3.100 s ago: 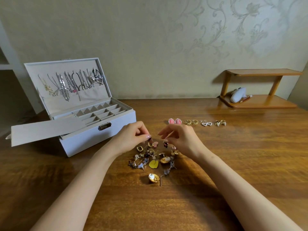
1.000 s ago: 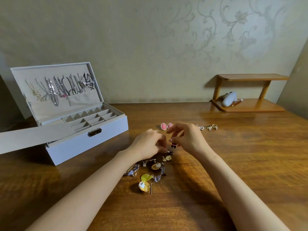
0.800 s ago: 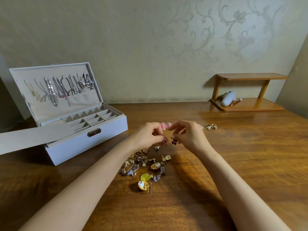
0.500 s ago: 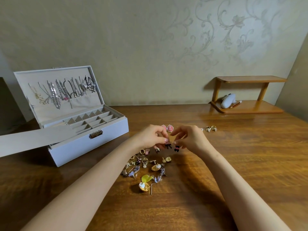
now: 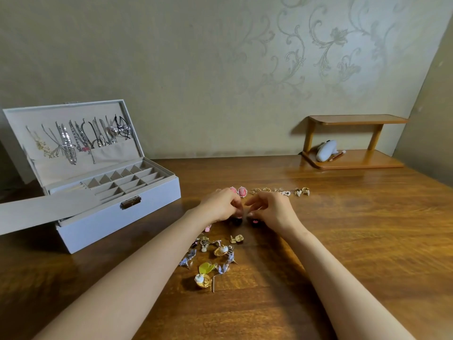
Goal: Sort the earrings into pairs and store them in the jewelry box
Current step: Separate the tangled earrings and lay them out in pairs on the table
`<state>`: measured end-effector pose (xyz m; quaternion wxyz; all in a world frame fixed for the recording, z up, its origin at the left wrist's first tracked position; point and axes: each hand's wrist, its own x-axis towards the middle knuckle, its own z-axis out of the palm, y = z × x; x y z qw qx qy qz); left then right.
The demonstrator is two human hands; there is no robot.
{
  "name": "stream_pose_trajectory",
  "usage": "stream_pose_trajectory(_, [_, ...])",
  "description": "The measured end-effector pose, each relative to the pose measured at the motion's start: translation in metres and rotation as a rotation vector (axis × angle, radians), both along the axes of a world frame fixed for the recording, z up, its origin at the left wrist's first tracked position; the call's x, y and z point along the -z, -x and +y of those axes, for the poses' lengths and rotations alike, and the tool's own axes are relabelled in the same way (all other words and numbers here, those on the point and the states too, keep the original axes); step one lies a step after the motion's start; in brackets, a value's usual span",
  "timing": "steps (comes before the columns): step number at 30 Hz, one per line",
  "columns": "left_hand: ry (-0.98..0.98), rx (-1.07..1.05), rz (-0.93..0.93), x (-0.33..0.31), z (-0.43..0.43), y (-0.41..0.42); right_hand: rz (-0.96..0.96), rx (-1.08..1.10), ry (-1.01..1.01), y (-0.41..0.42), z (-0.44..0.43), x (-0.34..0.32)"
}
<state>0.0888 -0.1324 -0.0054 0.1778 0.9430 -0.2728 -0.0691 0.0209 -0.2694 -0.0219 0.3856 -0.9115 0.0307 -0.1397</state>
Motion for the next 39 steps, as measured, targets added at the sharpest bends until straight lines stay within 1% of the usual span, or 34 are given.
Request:
stream_pose_trajectory(3, [0.042, -0.001, -0.024, 0.003, 0.002, -0.001, -0.007, 0.018, 0.01, -0.001, 0.0, 0.001])
stream_pose_trajectory(7, [0.112, -0.047, -0.107, 0.005, 0.007, -0.001, 0.026, 0.064, 0.09, -0.001, -0.006, -0.005])
stream_pose_trajectory(9, [0.098, -0.026, -0.123, 0.006, 0.01, 0.0, 0.076, 0.06, 0.096, 0.0, -0.009, -0.008])
stream_pose_trajectory(12, [0.008, 0.014, -0.133, 0.008, 0.011, 0.001, 0.149, 0.051, 0.11, 0.0, -0.007, -0.005])
stream_pose_trajectory(14, [-0.01, 0.012, -0.143, 0.009, 0.008, 0.001, 0.176, 0.053, 0.115, -0.001, -0.004, -0.002])
stream_pose_trajectory(17, [0.018, -0.01, -0.161, 0.008, 0.006, 0.0, 0.138, 0.117, 0.145, -0.002, -0.003, 0.002])
stream_pose_trajectory(20, [0.056, -0.028, -0.138, 0.006, 0.008, 0.0, 0.115, 0.153, 0.164, -0.001, -0.001, 0.005])
stream_pose_trajectory(22, [0.012, -0.002, -0.141, 0.006, 0.008, 0.003, 0.114, 0.148, 0.169, -0.001, -0.001, 0.005])
stream_pose_trajectory(24, [-0.053, 0.01, -0.183, 0.008, 0.006, 0.007, 0.109, 0.138, 0.16, -0.002, -0.001, 0.004])
stream_pose_trajectory(26, [-0.059, -0.001, -0.206, 0.008, 0.004, 0.008, 0.091, 0.14, 0.141, -0.002, -0.002, 0.004])
stream_pose_trajectory(32, [-0.154, 0.024, -0.172, -0.001, 0.002, 0.009, 0.074, 0.111, 0.119, -0.004, -0.002, 0.005])
stream_pose_trajectory(34, [-0.171, 0.03, -0.159, -0.004, 0.001, 0.01, 0.071, 0.086, 0.147, -0.004, 0.0, 0.006])
stream_pose_trajectory(37, [-0.148, 0.036, -0.133, -0.005, 0.001, 0.01, 0.061, 0.078, 0.197, -0.001, 0.004, 0.008])
stream_pose_trajectory(39, [-0.082, 0.023, -0.121, -0.005, 0.002, 0.009, 0.051, 0.091, 0.207, -0.001, 0.005, 0.008])
